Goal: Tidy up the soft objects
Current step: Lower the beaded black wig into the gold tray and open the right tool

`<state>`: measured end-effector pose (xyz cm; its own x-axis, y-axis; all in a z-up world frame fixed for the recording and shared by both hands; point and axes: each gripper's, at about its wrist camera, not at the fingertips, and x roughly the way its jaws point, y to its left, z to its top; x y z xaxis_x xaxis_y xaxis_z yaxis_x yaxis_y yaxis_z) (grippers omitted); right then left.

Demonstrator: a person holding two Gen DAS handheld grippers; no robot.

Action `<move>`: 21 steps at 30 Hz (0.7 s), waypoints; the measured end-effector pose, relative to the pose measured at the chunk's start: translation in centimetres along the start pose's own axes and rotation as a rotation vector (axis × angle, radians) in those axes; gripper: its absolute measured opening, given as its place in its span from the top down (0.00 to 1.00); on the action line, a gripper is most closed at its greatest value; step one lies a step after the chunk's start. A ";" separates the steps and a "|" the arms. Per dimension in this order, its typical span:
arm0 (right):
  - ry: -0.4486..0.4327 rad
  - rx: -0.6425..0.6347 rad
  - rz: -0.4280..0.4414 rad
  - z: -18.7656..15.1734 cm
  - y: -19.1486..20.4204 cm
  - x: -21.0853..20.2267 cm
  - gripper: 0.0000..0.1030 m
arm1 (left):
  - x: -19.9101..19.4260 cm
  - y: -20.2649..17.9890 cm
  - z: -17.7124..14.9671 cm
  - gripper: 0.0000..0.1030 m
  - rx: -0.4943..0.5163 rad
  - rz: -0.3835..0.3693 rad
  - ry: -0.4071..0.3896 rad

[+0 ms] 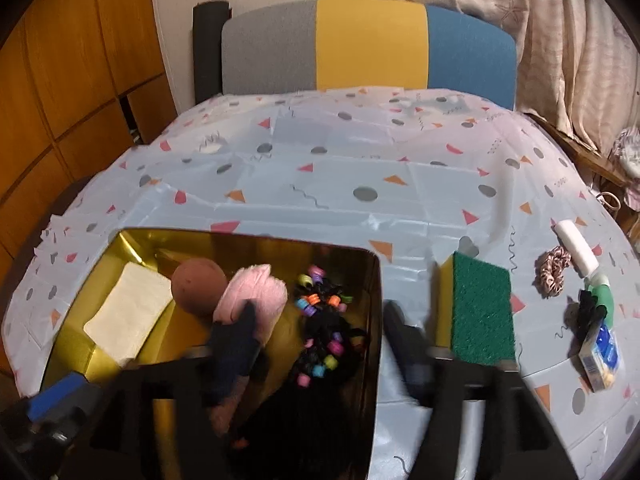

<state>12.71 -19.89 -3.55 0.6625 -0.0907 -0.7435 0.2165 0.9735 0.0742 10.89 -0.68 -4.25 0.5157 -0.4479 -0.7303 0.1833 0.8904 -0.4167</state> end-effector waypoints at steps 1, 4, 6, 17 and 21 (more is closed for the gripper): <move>-0.025 0.006 0.004 0.0 -0.3 -0.6 0.24 | 0.1 -0.1 -0.1 0.51 0.003 -0.001 0.004; -0.081 0.012 0.027 0.3 -0.9 -2.4 0.24 | 0.4 -0.6 -0.4 0.51 0.015 -0.006 0.015; -0.120 0.013 0.026 0.4 -1.4 -3.7 0.22 | 0.4 -1.0 -0.7 0.51 0.028 -0.016 0.019; -0.129 0.047 0.003 -2.3 -5.7 -6.9 0.15 | 0.2 -4.2 -2.2 0.51 0.120 -0.054 0.022; -0.072 0.056 -0.026 -4.9 -8.1 -6.3 0.15 | 0.0 -6.1 -3.0 0.51 0.188 -0.086 0.028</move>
<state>3.26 -26.14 -2.72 0.7055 -0.1324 -0.6962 0.2723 0.9576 0.0939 7.28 -6.38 -3.38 0.4679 -0.5230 -0.7124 0.3804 0.8468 -0.3718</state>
